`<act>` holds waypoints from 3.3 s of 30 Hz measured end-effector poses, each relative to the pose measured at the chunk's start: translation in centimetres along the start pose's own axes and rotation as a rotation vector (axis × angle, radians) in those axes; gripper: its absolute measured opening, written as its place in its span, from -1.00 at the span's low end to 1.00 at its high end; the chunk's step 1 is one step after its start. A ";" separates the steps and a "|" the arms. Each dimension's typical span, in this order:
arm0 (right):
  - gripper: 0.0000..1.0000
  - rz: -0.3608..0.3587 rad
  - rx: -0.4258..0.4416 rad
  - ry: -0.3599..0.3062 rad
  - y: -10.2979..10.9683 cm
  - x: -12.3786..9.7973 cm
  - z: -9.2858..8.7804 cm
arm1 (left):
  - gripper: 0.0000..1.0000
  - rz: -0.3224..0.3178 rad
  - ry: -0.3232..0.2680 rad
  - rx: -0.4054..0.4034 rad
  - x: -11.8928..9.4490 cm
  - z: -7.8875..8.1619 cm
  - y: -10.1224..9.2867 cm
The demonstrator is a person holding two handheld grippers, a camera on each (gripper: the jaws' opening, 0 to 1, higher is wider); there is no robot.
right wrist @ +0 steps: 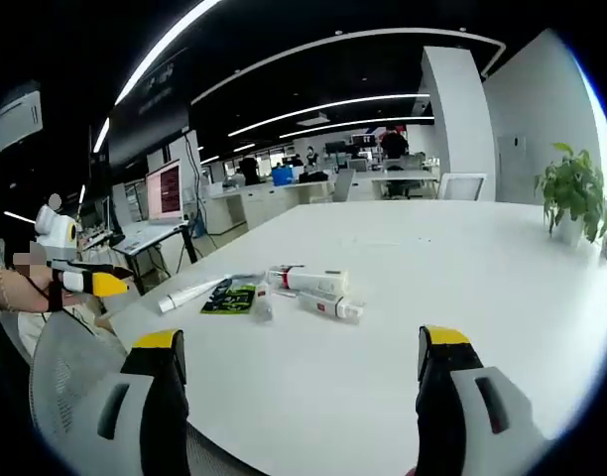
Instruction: Arrange the skincare products in the storage area until every visible bottle or jar stands upright without overlapping.
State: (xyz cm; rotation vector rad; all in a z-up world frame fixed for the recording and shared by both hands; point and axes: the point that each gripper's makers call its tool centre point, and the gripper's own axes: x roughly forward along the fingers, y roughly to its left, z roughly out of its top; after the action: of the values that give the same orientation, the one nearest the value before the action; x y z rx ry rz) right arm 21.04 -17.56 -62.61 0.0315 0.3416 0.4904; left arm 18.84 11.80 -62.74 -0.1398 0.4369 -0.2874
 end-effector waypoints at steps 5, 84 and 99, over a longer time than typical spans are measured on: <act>0.94 0.000 -0.003 0.001 0.1 0.0 0.1 | 0.87 0.001 0.001 0.000 0.0 0.0 0.0; 0.67 0.118 -0.241 0.064 -1.3 7.8 6.1 | 0.81 -0.107 0.028 0.113 1.0 0.1 -1.1; 0.47 0.238 -0.396 0.164 -1.9 14.2 7.6 | 0.77 -0.078 0.023 0.034 1.2 0.1 -0.1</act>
State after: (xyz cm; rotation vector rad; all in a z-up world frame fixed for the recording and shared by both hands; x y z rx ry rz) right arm 36.18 -12.23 -60.09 -0.3571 0.3981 0.7922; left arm 19.84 11.34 -63.11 -0.1203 0.4499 -0.3727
